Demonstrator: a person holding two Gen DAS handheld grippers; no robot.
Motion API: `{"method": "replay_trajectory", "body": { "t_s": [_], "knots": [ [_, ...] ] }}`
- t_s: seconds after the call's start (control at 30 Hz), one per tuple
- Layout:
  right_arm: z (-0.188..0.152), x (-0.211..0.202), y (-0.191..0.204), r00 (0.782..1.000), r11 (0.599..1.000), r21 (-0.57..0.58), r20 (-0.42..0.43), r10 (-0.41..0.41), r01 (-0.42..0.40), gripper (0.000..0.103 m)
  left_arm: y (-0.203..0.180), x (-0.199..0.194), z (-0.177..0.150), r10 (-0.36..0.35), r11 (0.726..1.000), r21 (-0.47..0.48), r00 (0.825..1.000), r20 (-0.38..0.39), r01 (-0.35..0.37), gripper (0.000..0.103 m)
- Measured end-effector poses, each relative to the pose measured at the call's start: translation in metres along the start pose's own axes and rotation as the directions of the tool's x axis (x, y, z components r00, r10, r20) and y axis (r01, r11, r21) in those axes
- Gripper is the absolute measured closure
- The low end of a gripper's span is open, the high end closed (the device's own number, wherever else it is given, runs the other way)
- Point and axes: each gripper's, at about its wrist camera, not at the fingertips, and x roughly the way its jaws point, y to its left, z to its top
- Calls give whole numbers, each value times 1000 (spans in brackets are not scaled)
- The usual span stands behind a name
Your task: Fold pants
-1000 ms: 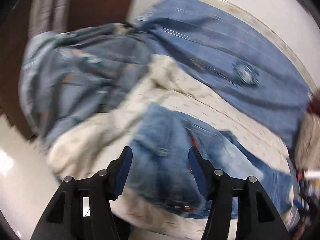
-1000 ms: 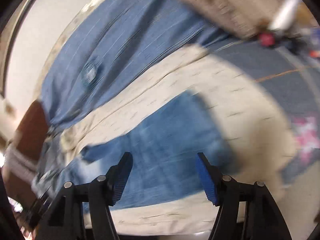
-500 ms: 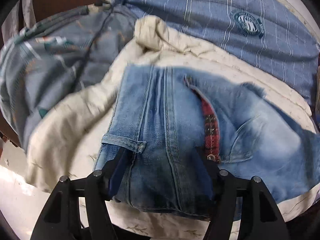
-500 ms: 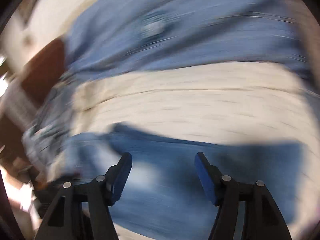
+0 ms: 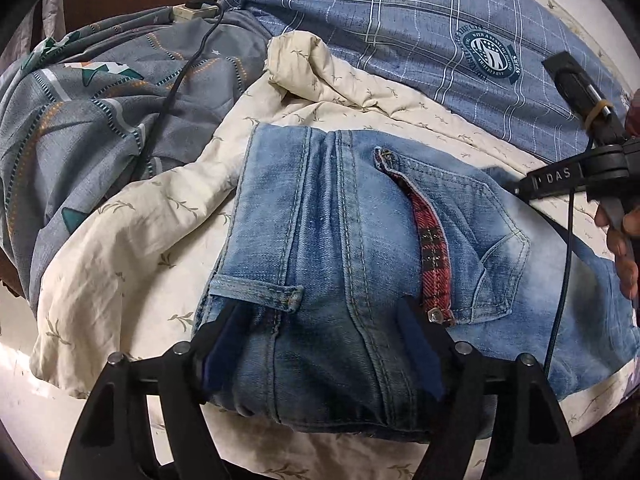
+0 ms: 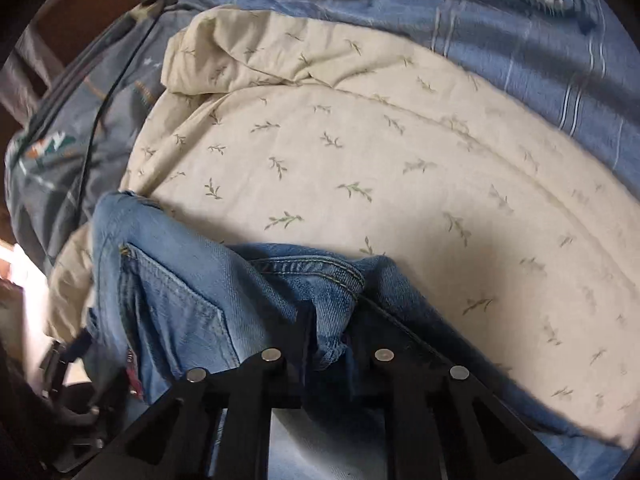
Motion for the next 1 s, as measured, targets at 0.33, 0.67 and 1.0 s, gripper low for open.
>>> {"method": "replay_trajectory", "body": {
  "t_s": [0.33,0.67,1.0],
  "knots": [
    [18,25,-36,996,984,166,63,58,-68,78,-3,4,-5,30,998,52,999,-15,-29,22],
    [4,-13,-71,964,915,314,160,213,-254,71,-4,3,-5,36,998,52,999,-6,-35,22],
    [-29,-33,-40,990,999,-29,139,-7,12,53,-5,4,-6,35,998,53,999,-3,-35,22]
  ]
}}
